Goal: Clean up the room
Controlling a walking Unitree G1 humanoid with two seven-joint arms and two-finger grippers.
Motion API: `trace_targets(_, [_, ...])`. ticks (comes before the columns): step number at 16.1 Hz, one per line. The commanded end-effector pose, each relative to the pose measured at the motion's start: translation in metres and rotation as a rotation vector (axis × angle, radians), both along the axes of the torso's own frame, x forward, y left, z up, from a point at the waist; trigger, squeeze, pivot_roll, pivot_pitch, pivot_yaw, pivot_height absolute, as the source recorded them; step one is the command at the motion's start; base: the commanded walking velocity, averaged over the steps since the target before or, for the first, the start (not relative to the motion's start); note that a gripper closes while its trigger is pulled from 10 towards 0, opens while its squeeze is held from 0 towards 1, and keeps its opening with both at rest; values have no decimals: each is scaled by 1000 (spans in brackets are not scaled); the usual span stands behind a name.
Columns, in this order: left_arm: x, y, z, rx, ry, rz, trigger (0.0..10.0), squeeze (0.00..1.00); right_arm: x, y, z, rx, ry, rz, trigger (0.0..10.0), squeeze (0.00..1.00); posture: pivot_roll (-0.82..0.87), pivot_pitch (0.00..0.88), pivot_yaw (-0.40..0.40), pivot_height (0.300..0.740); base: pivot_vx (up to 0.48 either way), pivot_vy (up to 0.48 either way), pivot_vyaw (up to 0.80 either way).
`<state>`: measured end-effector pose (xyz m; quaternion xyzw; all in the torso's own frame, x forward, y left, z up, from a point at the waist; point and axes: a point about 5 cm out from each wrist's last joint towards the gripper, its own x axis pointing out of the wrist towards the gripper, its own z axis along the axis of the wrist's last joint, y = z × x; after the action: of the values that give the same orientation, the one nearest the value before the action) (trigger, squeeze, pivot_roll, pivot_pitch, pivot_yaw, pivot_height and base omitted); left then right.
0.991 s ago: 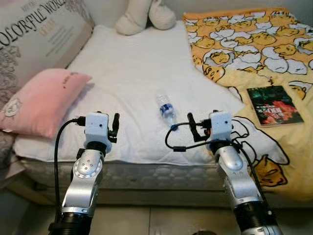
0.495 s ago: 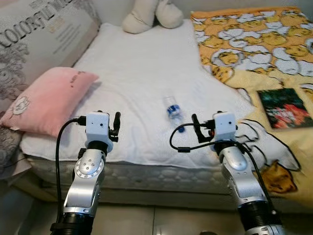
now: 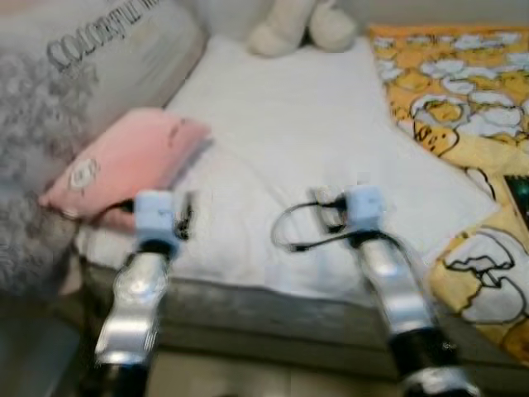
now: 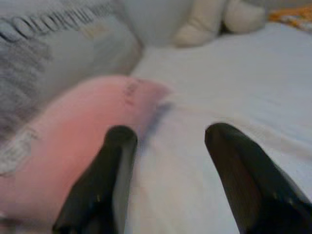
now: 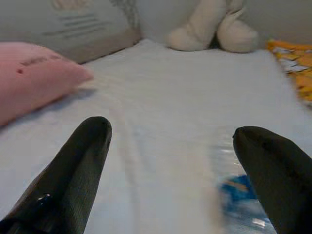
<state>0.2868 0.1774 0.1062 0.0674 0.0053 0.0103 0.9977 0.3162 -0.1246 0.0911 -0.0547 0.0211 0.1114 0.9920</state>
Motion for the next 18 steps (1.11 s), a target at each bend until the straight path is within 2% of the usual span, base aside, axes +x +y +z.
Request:
trace_targets(1, [3, -7, 4, 8, -9, -26, 10000, 0, 5, -16, 2, 7, 6, -62, 10000, 0, -132, 0, 119, 740, 480, 0, 0])
trace_targets(2, [4, -8, 4, 34, -3, -29, 10000, 0, 12, -25, 2, 12, 20, -122, 10000, 0, -129, 0, 121, 740, 0, 0, 0])
trace_targets(3, [5, -9, 5, 22, -8, -35, 10000, 0, 18, -32, 5, 4, 18, -157, 10000, 0, -124, 0, 124, 740, 0, 0, 0])
trace_targets(6, [5, -11, 6, 39, -3, -61, 10000, 0, 24, -34, 11, -17, -5, -165, 10000, 0, -122, 0, 129, 740, 174, -356, 0])
trace_targets(11, [4, -16, 5, 16, 8, -85, 10000, 0, 33, -53, 5, 21, 63, -286, 10000, 0, -125, 0, 135, 740, 316, -358, 0])
trace_targets(13, [3, -19, 5, 13, 10, -102, 10000, 0, 38, -58, 8, -14, 66, -313, 10000, 0, -124, 0, 136, 740, 317, -358, 0])
trace_targets(15, [4, -14, 4, 5, 15, -51, 10000, 0, 41, -61, 2, -43, 123, -307, 10000, 0, -122, 0, 139, 740, 157, -178, 0])
trace_targets(16, [3, -12, 5, 8, 18, -34, 10000, 0, 44, -59, -3, -56, 196, -270, 10000, 0, -117, 0, 143, 740, 0, 0, 0])
trace_targets(18, [1, -11, 5, 5, 19, -39, 10000, 0, 46, -59, -5, -37, 235, -279, 10000, 0, -110, 0, 143, 740, 0, 0, 0])
